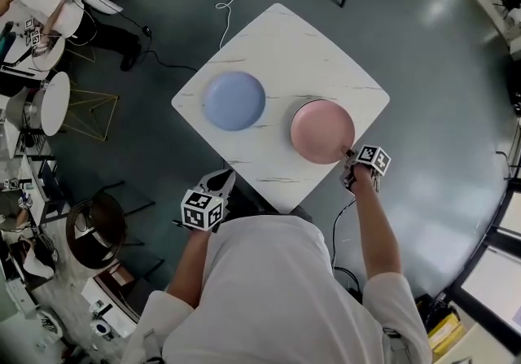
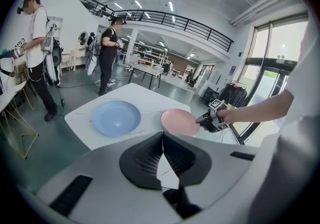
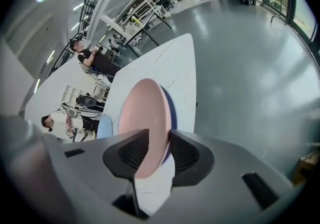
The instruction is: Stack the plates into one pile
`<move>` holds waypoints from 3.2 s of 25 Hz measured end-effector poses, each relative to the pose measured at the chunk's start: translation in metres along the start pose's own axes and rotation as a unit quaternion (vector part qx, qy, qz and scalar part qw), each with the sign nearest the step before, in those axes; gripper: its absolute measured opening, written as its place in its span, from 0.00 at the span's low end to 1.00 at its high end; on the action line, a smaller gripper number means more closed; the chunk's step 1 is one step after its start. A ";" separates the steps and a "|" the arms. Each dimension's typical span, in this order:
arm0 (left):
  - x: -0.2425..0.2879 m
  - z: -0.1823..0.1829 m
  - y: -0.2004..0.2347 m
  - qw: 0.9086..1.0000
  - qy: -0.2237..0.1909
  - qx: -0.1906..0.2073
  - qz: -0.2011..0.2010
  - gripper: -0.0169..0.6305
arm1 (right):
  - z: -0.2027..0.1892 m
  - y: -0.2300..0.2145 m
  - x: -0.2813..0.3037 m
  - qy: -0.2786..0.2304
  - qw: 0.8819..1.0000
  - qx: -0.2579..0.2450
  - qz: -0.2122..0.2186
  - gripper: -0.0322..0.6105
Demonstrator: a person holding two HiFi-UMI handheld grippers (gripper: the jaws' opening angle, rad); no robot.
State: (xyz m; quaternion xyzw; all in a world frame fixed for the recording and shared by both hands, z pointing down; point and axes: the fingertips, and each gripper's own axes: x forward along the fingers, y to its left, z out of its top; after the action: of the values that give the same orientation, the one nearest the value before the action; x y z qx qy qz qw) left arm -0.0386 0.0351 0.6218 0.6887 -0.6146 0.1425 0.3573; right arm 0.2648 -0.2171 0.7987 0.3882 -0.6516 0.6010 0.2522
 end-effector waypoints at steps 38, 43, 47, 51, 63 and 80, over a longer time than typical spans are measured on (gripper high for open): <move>0.052 0.037 0.071 0.988 0.072 0.090 -0.106 0.05 | -0.110 0.088 -0.024 -0.075 0.989 -0.117 0.049 0.11; 0.063 0.034 0.100 0.986 0.083 0.096 -0.108 0.05 | -0.118 0.107 -0.025 -0.077 0.985 -0.150 0.031 0.11; 0.075 0.032 0.137 0.990 0.085 0.081 -0.075 0.05 | -0.125 0.119 -0.030 -0.071 0.982 -0.174 0.017 0.11; 0.081 0.032 0.180 0.993 0.093 0.058 -0.050 0.05 | -0.142 0.132 -0.021 -0.047 0.981 -0.190 0.004 0.11; 0.131 0.032 0.270 0.992 0.127 -0.008 -0.026 0.27 | -0.172 0.169 0.007 -0.017 0.977 -0.211 -0.024 0.11; 0.187 -0.004 0.305 0.970 0.197 -0.134 -0.042 0.32 | -0.188 0.184 0.021 -0.028 0.984 -0.165 -0.063 0.11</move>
State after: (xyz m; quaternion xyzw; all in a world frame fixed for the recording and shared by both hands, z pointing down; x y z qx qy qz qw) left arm -0.2885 -0.0987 0.8402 0.6183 -0.5158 0.1771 0.5660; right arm 0.0781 -0.0419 0.7363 0.3985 -0.7228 0.4567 0.3319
